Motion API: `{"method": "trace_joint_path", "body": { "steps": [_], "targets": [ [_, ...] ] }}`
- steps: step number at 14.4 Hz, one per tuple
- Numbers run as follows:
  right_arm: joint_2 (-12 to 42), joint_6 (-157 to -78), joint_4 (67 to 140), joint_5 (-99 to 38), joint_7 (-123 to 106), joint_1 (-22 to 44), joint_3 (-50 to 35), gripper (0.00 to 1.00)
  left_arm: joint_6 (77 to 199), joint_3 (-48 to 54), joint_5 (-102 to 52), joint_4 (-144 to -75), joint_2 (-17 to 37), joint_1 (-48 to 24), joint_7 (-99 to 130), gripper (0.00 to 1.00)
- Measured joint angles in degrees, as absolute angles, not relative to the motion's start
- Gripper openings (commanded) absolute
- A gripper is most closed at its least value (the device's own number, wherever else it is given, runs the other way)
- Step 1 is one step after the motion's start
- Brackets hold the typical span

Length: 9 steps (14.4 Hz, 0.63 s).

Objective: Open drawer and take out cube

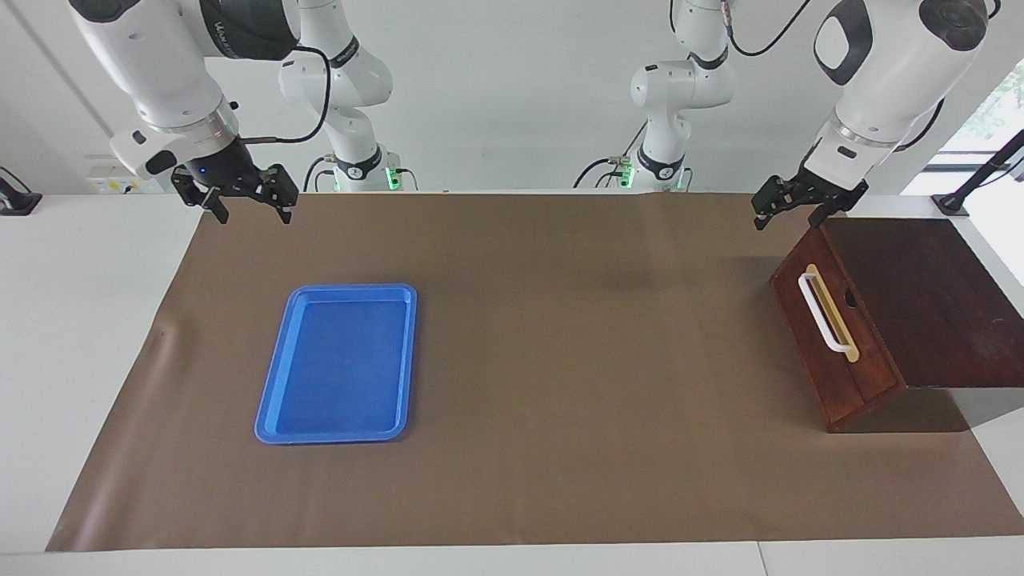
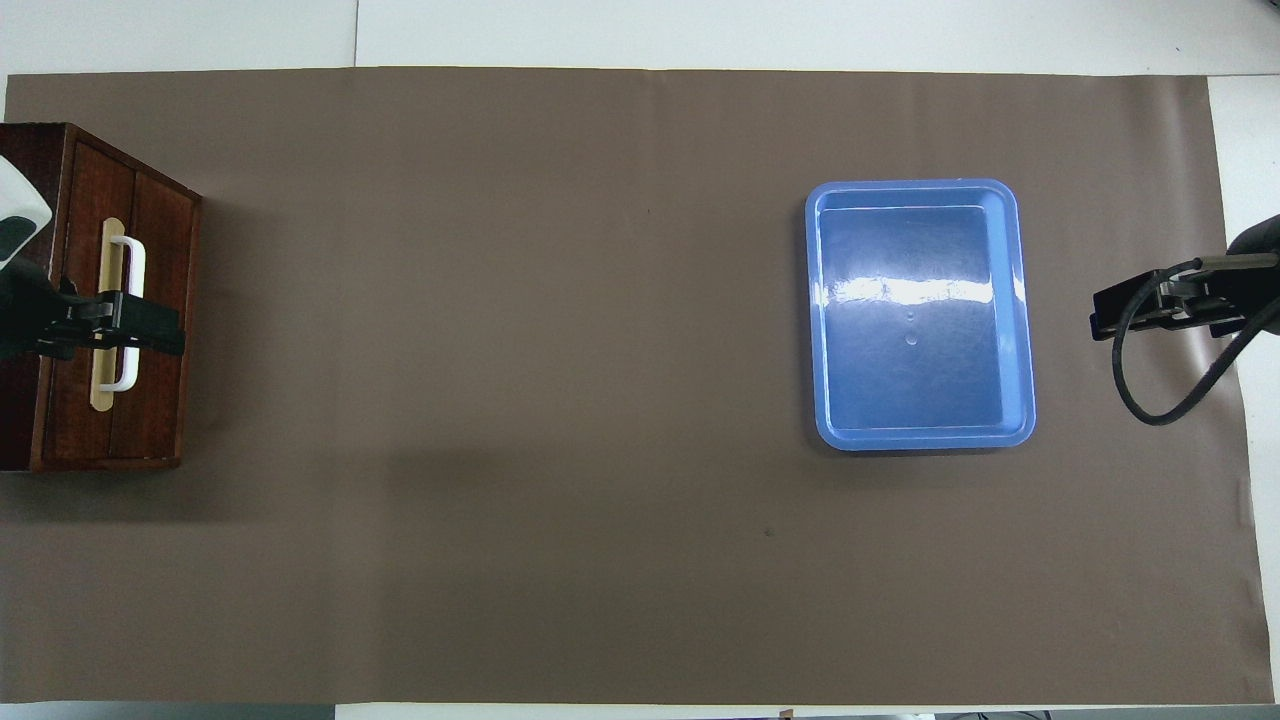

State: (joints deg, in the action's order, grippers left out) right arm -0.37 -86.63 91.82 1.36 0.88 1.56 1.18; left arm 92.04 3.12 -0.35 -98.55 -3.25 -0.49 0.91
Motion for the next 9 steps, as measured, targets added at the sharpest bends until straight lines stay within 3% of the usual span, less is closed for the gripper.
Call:
{"method": "trace_joint_path", "body": {
  "steps": [9],
  "targets": [
    [-0.37,-86.62,91.82,1.36,0.88,1.26,1.27,1.00,93.63,2.79,-0.24,-98.63,-3.26,-0.27,1.42,1.00]
  ]
}}
